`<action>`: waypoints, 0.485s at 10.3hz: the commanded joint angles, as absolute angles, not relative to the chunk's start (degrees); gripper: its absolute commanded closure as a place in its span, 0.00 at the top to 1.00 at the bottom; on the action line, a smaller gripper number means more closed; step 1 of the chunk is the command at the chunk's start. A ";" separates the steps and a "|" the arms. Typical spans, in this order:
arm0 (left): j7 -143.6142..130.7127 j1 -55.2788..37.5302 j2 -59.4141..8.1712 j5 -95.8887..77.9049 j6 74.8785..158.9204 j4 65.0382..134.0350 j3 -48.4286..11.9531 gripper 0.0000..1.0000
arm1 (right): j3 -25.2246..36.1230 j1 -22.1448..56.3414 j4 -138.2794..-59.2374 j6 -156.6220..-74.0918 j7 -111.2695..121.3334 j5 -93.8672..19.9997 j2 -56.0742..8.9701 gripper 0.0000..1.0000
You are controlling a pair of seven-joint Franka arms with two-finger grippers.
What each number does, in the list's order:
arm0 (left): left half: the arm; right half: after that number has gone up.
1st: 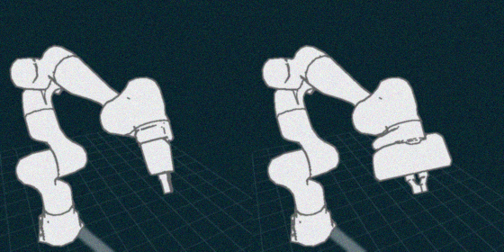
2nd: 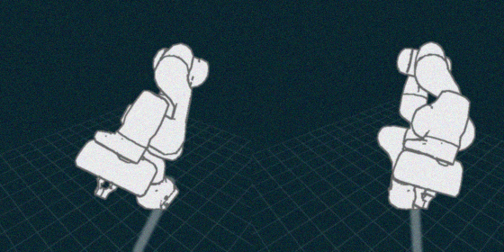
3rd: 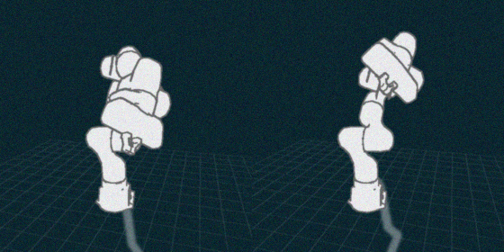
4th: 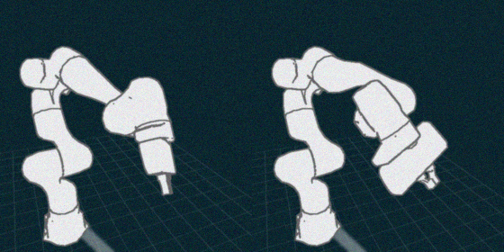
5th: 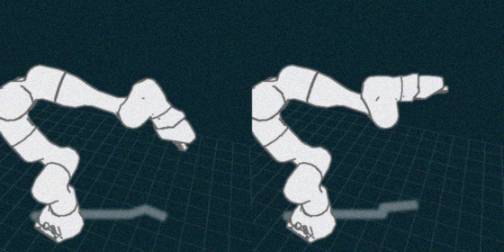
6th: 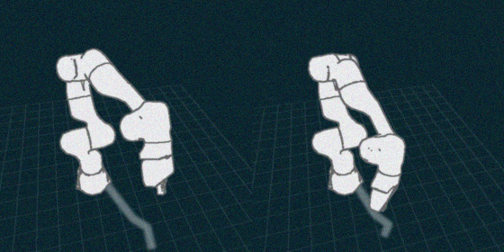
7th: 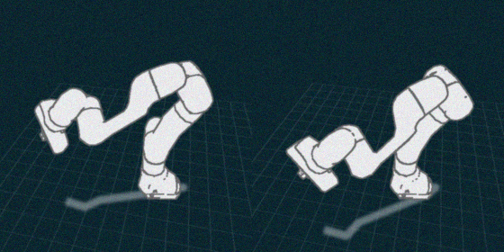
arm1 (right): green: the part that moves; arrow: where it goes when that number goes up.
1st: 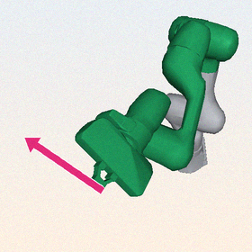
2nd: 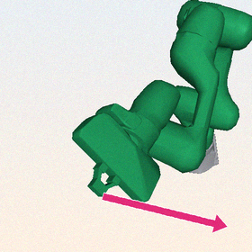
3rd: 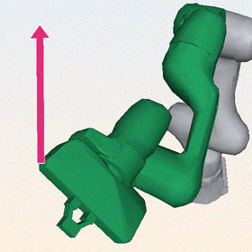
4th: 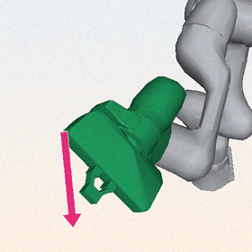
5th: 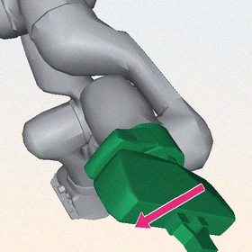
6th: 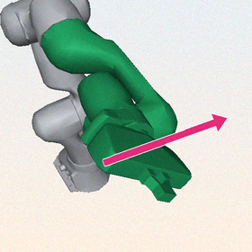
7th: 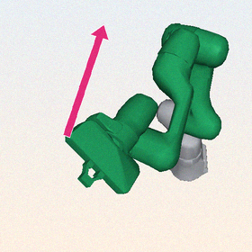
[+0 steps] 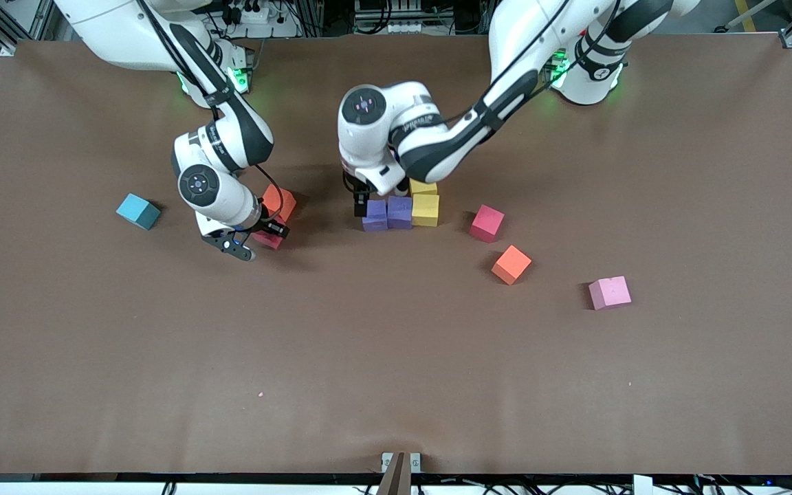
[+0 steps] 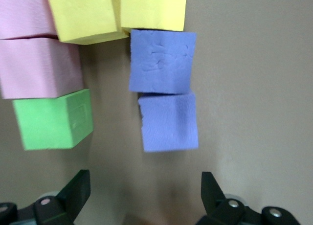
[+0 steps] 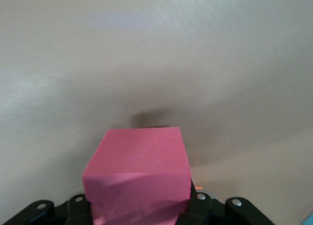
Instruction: Form number 2 with 11 blocks
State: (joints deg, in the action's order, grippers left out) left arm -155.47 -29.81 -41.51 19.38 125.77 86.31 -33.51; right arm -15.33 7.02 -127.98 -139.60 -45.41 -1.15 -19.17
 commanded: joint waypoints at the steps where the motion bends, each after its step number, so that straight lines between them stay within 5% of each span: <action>1: -153.22 -27.00 -38.41 18.63 122.70 87.28 -33.75 1.00 | -15.65 6.07 -124.82 -136.77 -40.10 -1.41 -17.93 0.44; 5: -136.45 -18.66 -35.34 18.11 117.10 87.36 -34.36 1.00 | -15.47 7.02 -119.03 -136.05 -39.90 -1.41 -20.11 0.44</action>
